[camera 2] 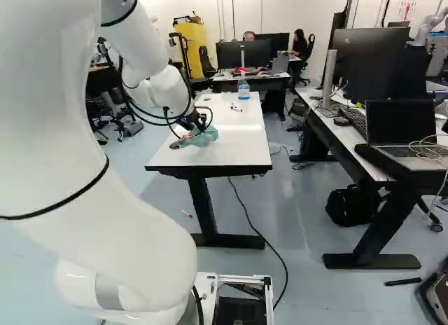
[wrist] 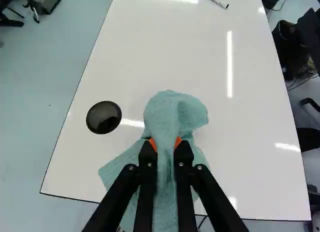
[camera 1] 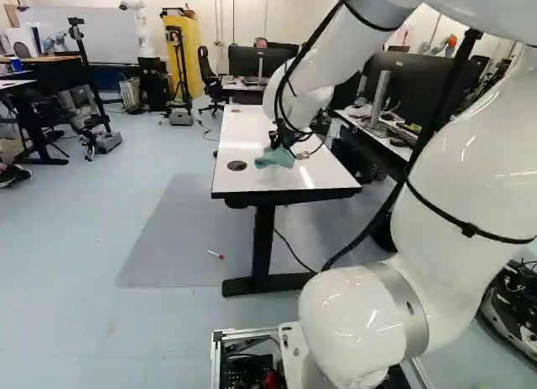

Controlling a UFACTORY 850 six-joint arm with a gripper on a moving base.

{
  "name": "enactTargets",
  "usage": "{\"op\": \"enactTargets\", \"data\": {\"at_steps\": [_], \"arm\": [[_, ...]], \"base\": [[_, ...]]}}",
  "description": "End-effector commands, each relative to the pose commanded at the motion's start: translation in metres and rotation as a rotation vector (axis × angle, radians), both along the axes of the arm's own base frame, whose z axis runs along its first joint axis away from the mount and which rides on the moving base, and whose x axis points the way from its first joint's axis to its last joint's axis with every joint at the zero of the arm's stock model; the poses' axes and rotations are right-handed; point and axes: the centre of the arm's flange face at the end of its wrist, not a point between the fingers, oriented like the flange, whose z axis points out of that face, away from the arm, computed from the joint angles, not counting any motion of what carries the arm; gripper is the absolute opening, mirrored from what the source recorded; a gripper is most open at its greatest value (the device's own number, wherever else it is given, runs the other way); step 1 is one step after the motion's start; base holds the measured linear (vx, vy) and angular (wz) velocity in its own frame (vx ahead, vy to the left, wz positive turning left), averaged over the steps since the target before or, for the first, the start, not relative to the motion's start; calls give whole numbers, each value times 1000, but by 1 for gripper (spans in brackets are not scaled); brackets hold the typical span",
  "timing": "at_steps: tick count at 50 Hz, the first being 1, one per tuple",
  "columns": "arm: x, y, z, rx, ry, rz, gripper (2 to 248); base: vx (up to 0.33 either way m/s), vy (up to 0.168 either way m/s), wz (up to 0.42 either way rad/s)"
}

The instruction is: Clean the table with the green towel

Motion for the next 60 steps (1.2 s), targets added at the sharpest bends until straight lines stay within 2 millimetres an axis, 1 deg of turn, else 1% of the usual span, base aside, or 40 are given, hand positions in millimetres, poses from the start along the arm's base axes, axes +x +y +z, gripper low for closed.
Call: {"op": "enactTargets", "data": {"at_steps": [28,47,50,60], "arm": [[1,46,0,35,14,62,44],[-1,78,-2,65,58,92,44],[-2,81,-3,70,67,91,44],[-2,81,-3,73,69,87,44]], "base": [[0,0,0],[0,0,0],[0,0,0],[0,0,0]]}}
